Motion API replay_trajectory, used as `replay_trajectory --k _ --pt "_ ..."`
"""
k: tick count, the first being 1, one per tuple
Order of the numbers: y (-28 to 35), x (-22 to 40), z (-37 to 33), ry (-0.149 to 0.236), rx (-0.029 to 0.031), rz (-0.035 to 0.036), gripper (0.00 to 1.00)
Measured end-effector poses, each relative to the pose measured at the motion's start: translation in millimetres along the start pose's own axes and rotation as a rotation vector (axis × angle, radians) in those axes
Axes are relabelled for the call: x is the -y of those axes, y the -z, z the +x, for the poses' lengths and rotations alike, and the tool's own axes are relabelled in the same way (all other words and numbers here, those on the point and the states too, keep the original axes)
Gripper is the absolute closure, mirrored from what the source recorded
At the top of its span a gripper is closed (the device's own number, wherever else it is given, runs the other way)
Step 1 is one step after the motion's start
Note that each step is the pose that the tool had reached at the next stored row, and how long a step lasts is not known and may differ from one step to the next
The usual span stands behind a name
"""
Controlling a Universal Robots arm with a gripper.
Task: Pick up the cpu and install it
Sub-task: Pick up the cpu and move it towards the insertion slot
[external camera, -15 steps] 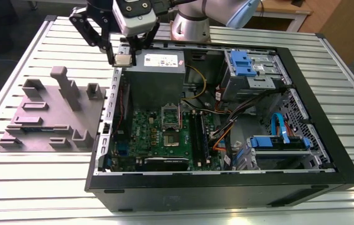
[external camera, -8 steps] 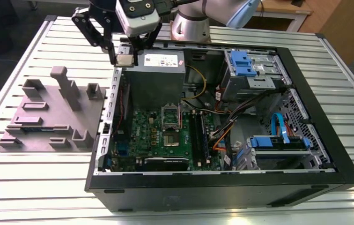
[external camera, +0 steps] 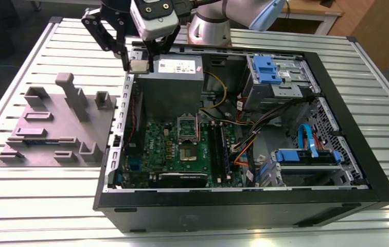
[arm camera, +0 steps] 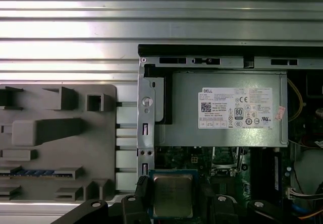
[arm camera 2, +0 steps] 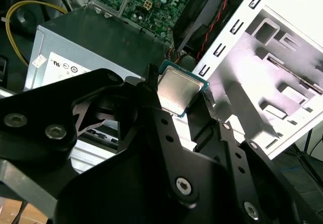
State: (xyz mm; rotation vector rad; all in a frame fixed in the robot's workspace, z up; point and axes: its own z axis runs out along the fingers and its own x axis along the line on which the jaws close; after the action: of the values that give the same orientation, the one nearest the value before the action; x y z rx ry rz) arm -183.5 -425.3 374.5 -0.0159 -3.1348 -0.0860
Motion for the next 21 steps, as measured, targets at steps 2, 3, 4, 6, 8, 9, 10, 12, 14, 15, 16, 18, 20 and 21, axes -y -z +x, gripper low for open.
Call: replay_trajectory --k 2,3,4,6,8,9,10,12,14,15,16,18,20,21 --pt "0.0 0.0 -0.8 0.000 0.0001 0.0000 0.53" --pt "0.0 0.0 -1.1 0.000 0.0000 0.0000 0.53" --pt "0.0 0.0 -1.3 0.000 0.0001 0.0000 0.53" --pt "0.0 0.0 -2.0 0.000 0.0000 0.0000 0.53" --pt "0.0 0.0 -2.6 0.000 0.0001 -0.0001 0.53" --pt "0.0 0.0 -2.9 0.000 0.0000 0.0000 0.53" --pt "0.1 0.0 -3.2 0.000 0.0000 0.0001 0.53" --pt "0.0 0.0 -3.9 0.000 0.0001 -0.0001 0.53" --pt "0.0 0.0 -4.5 0.000 0.0001 0.0000 0.53" --pt "0.0 -0.1 -4.8 0.000 0.0001 -0.0001 0.53" --pt "0.0 -0.1 -5.1 0.000 0.0000 0.0000 0.53" --pt "0.0 -0.1 -5.7 0.000 0.0001 0.0000 0.53" --pt "0.0 -0.1 -6.3 0.000 0.0001 -0.0001 0.53" --pt "0.0 -0.1 -6.5 0.000 0.0001 0.0000 0.53"
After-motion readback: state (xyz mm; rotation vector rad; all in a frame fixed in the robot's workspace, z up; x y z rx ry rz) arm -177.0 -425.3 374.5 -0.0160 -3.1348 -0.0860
